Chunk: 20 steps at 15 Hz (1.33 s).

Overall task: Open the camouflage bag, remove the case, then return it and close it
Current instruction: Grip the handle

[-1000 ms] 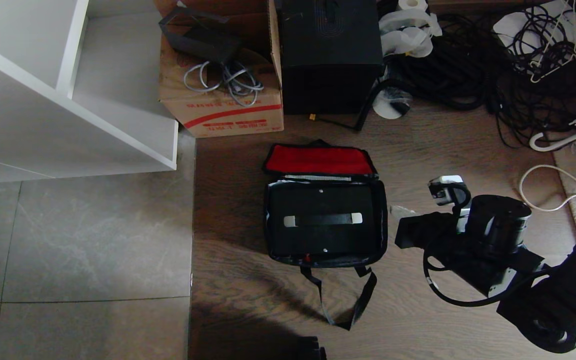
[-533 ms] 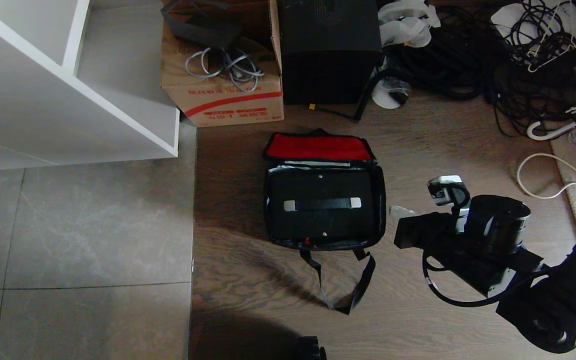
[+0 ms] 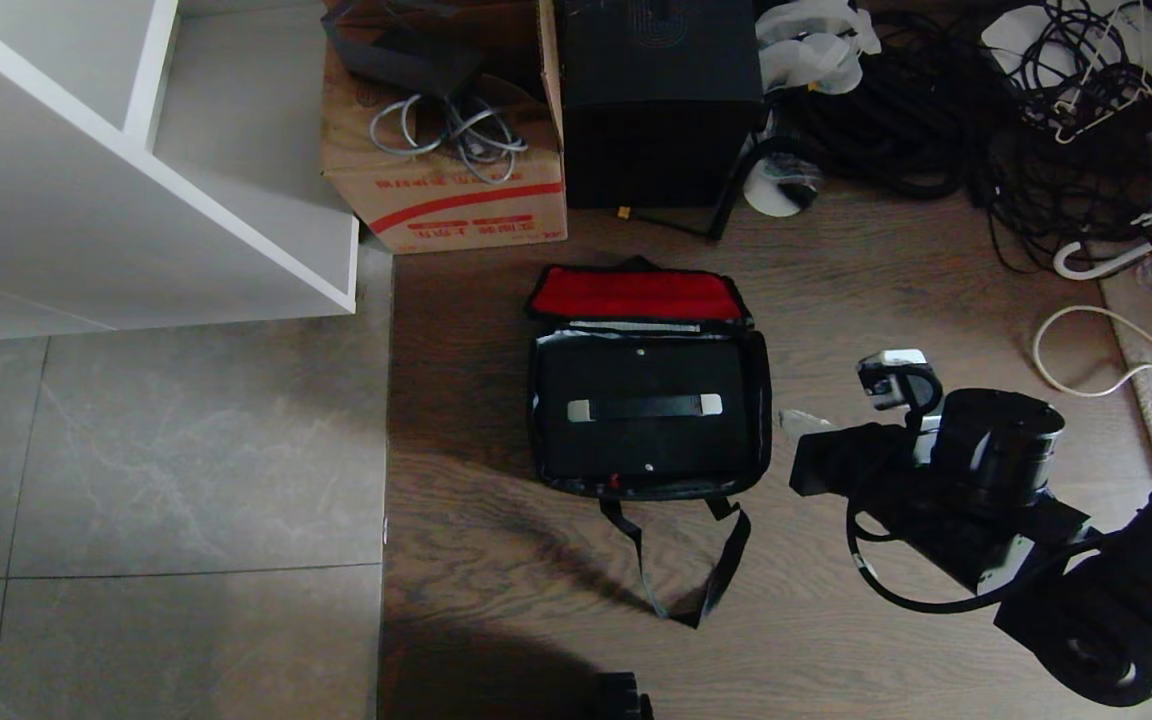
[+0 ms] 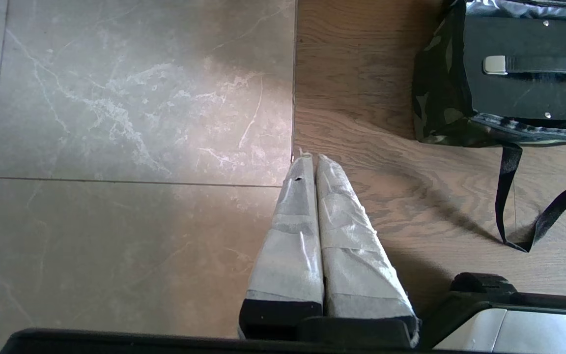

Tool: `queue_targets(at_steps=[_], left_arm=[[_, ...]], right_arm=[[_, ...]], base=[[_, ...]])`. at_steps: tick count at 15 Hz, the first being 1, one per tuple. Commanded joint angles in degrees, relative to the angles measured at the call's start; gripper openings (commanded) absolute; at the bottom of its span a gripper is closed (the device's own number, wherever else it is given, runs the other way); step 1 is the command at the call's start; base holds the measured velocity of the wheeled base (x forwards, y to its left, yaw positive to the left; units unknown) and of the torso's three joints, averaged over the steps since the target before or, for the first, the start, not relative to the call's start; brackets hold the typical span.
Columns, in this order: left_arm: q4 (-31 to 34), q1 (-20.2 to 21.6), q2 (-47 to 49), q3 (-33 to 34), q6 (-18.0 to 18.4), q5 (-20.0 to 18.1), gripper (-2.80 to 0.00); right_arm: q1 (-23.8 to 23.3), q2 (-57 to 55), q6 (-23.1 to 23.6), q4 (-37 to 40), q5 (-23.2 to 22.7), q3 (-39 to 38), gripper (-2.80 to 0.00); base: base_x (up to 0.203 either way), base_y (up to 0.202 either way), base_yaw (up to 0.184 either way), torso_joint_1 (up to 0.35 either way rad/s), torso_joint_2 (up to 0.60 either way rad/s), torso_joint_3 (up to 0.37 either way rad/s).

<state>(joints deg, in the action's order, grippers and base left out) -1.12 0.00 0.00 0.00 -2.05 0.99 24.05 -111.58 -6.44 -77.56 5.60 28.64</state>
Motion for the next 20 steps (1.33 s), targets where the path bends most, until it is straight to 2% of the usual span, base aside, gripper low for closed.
queue_targets(at_steps=[1, 6, 9, 15, 17, 20], left_arm=[[-0.02, 0.0, 0.0, 0.53, -0.06, -0.01, -2.8], [-0.02, 0.0, 0.0, 0.53, -0.06, 0.07, -2.8], [-0.02, 0.0, 0.0, 0.53, -0.06, 0.07, -2.8], [-0.02, 0.0, 0.0, 0.53, -0.06, 0.07, -2.8], [-0.02, 0.0, 0.0, 0.53, -0.06, -0.01, -2.8], [-0.02, 0.0, 0.0, 0.53, 0.03, 0.06, -2.8]], right_arm=[[0.11, -0.13, -0.08, -0.56, 0.12, -0.59, -2.8], [3.1, 1.9, 0.21, -0.22, 1.73, -2.57, -2.8], [3.21, 6.41, 2.45, 0.46, 1.81, -8.62, -2.8], [3.28, 20.81, 12.15, 1.09, 3.98, -18.91, -2.8], [3.29, 26.24, 16.17, 1.91, 5.98, -22.38, -2.8], [4.01, 31.99, 17.93, 5.21, 7.6, -28.03, -2.8]], base=[[0.0, 0.0, 0.0, 0.0, 0.0, 0.0], [0.0, 0.0, 0.0, 0.0, 0.0, 0.0], [0.0, 0.0, 0.0, 0.0, 0.0, 0.0], [0.0, 0.0, 0.0, 0.0, 0.0, 0.0], [0.0, 0.0, 0.0, 0.0, 0.0, 0.0], [0.0, 0.0, 0.0, 0.0, 0.0, 0.0]])
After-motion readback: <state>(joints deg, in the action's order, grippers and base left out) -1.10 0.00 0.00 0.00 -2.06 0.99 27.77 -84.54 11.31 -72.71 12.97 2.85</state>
